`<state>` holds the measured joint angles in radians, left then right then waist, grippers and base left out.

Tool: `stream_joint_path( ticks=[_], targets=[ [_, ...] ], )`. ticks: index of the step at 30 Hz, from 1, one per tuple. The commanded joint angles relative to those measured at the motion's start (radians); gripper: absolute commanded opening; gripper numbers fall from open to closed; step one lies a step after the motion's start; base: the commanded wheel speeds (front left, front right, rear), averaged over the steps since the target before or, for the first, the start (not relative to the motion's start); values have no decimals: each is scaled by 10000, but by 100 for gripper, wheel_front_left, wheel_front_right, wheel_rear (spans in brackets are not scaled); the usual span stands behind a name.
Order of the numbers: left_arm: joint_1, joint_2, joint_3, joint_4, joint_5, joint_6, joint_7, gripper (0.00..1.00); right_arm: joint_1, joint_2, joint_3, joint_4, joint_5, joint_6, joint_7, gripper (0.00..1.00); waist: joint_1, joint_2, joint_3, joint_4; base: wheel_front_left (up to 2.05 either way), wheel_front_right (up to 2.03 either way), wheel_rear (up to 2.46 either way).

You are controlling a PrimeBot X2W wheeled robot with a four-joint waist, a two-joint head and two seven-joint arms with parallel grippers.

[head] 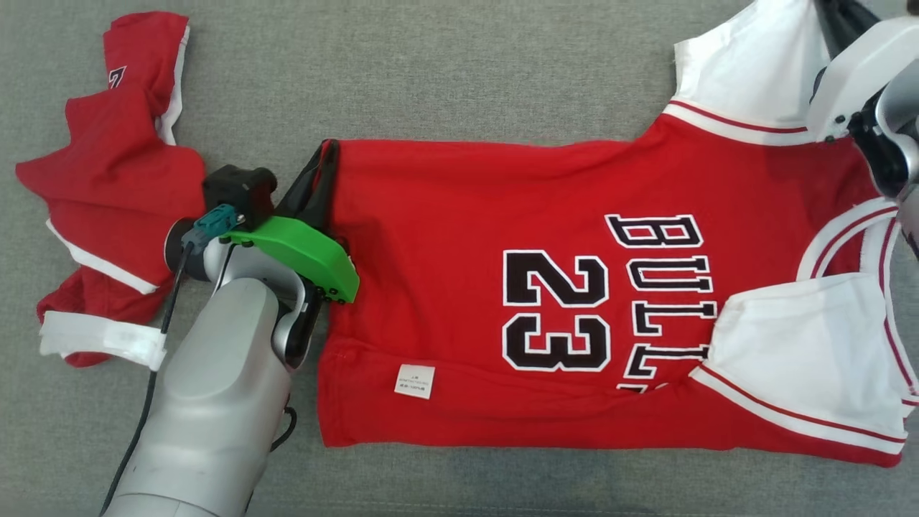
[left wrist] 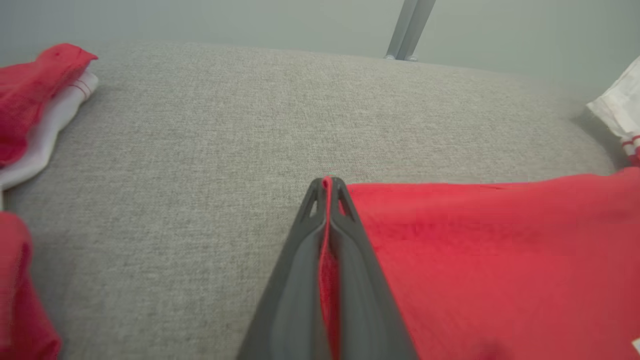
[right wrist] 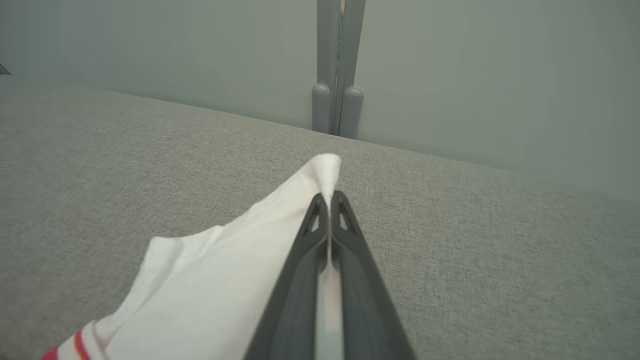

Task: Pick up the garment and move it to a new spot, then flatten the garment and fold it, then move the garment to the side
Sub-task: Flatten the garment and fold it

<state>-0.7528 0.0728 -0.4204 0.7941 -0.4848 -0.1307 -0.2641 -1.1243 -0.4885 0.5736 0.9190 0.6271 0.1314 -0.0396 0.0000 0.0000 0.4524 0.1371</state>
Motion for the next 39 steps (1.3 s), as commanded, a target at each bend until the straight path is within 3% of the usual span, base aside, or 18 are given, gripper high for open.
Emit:
stream_joint_path(
  ticks=[1,14,27,39],
  targets=[
    [172,166,134,85,79,5,2,0,415,-107,115,-250,209,-15,-255,0,0,0,-394,-464,0,0,0],
    [1312,957,483,-567,333,5,2,0,3504,-863,770,-2980,1459,-15,-1939,0,0,0,-1455,-1453,0,0,0],
    [3269,1234,909,-1286,215,6,2,0,6121,-503,-304,-3599,1818,-15,-2253,0,0,0,-2589,-1595,0,0,0],
    [4334,1159,1048,-1321,8,6,2,0,7496,-115,-1029,-3946,1496,-15,-2263,0,0,0,-3101,-1791,0,0,0]
  ],
)
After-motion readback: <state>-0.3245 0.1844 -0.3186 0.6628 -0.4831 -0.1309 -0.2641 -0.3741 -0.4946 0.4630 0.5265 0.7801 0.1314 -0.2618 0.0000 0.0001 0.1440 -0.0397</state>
